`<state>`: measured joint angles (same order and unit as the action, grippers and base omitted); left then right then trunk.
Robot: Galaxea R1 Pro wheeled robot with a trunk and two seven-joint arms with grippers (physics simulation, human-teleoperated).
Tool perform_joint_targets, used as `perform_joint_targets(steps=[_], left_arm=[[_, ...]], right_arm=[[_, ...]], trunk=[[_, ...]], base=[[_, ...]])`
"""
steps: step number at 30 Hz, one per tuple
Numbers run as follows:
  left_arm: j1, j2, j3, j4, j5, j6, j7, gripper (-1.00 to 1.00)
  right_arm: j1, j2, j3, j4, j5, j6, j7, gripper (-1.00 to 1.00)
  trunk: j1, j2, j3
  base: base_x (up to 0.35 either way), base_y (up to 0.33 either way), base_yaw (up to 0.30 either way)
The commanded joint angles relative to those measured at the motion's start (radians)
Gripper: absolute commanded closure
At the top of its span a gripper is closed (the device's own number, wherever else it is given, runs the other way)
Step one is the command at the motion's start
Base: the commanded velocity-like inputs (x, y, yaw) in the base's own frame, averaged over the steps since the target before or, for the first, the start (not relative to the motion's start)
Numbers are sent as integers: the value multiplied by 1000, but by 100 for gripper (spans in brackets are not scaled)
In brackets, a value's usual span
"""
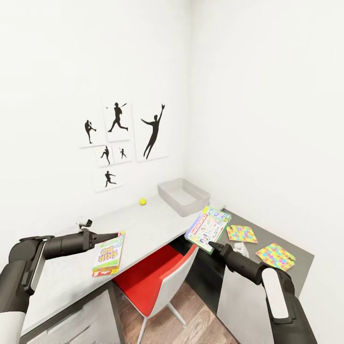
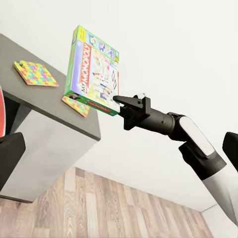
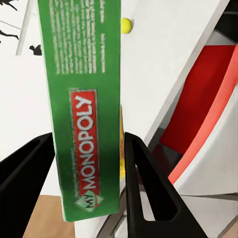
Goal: Put all the toys in the child's room - the three board games (two on the bed and one on the table), the two jigsaw puzzles on the table, and the tennis ball on the table - inside the toy box on the table in the child's room.
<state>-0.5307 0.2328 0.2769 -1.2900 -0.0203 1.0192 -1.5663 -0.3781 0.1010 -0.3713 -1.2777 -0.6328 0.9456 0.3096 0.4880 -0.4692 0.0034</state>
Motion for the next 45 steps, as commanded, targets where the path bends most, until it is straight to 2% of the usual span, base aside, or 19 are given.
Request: perform_joint_targets(steps=[1,21,27,29,39,45], left_arm=[[0,0,0,0,-2,10,-5,-100],[0,0,2,0,-2,12,-5,-100],[1,0,5,0,3,14,-5,-100],[1,1,5,0,4,15,-5,-100],[2,7,6,0,8,23,-5,-100],[2,4,4,-1,7,24,-5,-100]], right_arm=[[-1,1,-4,0,7,5,9,100],[-1,2,2,-1,8,4,12,100],[-1,3,3,0,8,3,12,100],[-1,3,3,0,8,3,12,100],[-1,3,-3,-1,9,0,15,100],[2,2,-5,-1,11,-10,15,100]], trunk=[[0,-1,-2],[0,-1,-35],[0,-1,-37],[0,-1,-38],[-38,69,-6],[-38,69,-6]], base=[[0,0,0],[24,12,0],[13,8,0],[3,1,0],[0,0,0],[0,0,0]])
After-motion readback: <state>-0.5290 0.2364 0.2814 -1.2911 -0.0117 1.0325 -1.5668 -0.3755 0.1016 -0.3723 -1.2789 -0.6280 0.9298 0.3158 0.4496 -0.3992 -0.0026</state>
